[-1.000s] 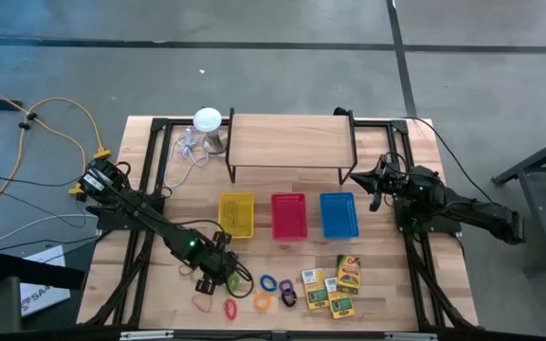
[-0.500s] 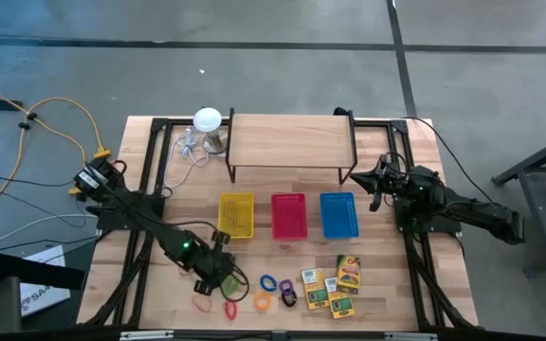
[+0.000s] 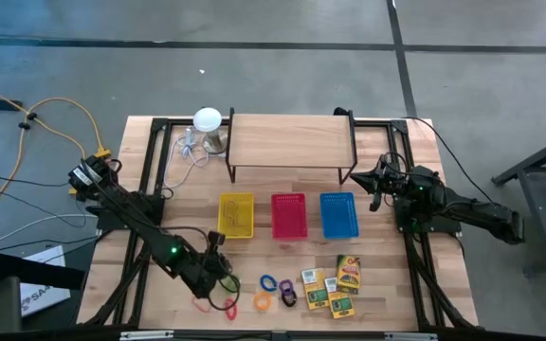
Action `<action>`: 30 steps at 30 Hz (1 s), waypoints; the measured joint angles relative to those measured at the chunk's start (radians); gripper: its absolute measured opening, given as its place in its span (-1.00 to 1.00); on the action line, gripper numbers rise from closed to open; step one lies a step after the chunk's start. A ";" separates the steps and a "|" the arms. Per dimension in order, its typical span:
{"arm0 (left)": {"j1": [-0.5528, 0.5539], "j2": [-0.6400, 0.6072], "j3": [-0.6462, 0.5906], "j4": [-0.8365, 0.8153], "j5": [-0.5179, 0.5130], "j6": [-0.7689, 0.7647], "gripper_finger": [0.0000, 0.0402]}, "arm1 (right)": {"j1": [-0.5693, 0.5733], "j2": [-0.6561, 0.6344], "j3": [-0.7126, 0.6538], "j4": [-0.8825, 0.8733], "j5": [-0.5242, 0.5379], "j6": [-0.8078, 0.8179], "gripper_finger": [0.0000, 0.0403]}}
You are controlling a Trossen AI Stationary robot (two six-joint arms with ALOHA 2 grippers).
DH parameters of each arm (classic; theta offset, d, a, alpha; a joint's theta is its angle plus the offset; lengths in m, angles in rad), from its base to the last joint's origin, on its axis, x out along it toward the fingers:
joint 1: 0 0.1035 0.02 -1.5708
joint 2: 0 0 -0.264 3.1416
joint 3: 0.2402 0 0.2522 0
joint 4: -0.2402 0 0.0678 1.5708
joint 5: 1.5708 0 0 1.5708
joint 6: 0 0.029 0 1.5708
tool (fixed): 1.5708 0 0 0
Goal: Pick & Place Office Desk Supplies
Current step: Put the black rubber band into the yellow bin
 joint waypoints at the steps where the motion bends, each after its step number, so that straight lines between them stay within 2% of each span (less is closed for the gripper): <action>1: 0.000 -0.003 0.000 -0.002 -0.011 0.001 -1.00 | 0.000 0.000 0.000 0.000 0.000 0.000 -0.99; 14: -0.025 -0.029 0.000 0.032 -0.199 0.005 -1.00 | 0.000 0.000 0.000 0.000 0.000 0.000 -0.99; 18: -0.025 -0.043 0.000 0.034 -0.222 0.005 -1.00 | 0.000 0.000 0.000 0.000 0.000 0.000 -0.99; 26: 0.050 -0.091 0.000 -0.011 -0.223 0.024 -1.00 | 0.000 0.000 0.000 0.000 0.000 0.000 -0.99; 30: 0.133 -0.129 0.000 -0.022 -0.173 0.072 -1.00 | 0.000 0.000 0.000 0.000 0.000 0.000 -0.99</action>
